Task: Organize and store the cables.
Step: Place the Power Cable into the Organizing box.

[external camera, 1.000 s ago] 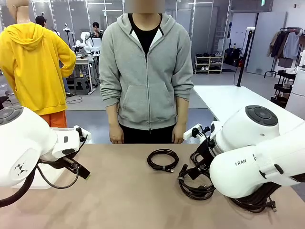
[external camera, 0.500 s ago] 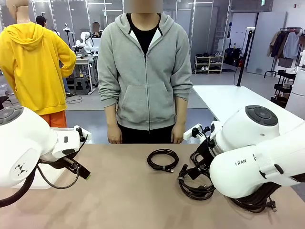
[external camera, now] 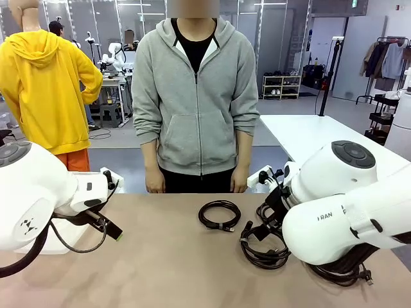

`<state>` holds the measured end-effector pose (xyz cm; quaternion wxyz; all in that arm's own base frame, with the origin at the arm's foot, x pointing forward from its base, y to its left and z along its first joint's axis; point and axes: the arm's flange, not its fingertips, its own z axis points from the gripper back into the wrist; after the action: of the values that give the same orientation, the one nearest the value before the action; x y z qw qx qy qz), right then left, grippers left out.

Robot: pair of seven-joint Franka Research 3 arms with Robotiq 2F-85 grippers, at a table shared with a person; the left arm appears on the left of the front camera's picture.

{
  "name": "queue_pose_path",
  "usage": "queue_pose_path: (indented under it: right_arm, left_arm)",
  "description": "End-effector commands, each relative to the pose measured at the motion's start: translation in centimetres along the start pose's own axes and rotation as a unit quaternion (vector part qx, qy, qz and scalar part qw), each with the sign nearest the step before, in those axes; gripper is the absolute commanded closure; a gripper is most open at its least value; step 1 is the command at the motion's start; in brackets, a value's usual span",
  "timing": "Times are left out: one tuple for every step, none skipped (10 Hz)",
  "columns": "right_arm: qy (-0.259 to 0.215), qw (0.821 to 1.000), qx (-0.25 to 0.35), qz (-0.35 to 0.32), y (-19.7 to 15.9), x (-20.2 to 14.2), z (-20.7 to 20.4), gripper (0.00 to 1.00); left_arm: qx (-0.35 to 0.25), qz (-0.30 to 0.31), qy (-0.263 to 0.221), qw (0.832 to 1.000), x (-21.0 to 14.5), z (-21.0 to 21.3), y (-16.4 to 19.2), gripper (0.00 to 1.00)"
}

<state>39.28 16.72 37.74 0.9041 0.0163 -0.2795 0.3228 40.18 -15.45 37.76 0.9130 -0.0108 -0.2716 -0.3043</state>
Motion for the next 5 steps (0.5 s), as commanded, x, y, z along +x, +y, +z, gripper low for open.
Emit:
queue_pose_path:
  right_arm:
    - [-0.018,0.998,0.046,0.029,-2.1,0.4,4.0,0.00]
    - [-0.014,0.996,0.070,0.052,-3.5,0.1,5.5,0.00]
    - [-0.020,0.994,0.090,0.062,-5.4,-0.2,7.4,0.00]
    - [-0.030,0.991,0.110,0.069,-7.2,-0.9,9.3,0.00]
    - [-0.042,0.986,0.140,0.080,-9.1,-2.2,11.4,0.00]
  left_arm:
    - [-0.042,-0.039,-0.025,0.998,1.3,3.8,2.8,0.00]
    - [-0.047,-0.051,-0.032,0.997,1.2,6.0,4.4,0.00]
    - [-0.053,-0.066,-0.037,0.996,0.8,8.6,6.1,0.00]
    - [-0.075,-0.074,-0.050,0.993,-0.1,11.1,7.4,0.00]
    - [-0.101,-0.087,-0.067,0.989,-1.4,13.8,8.9,0.00]
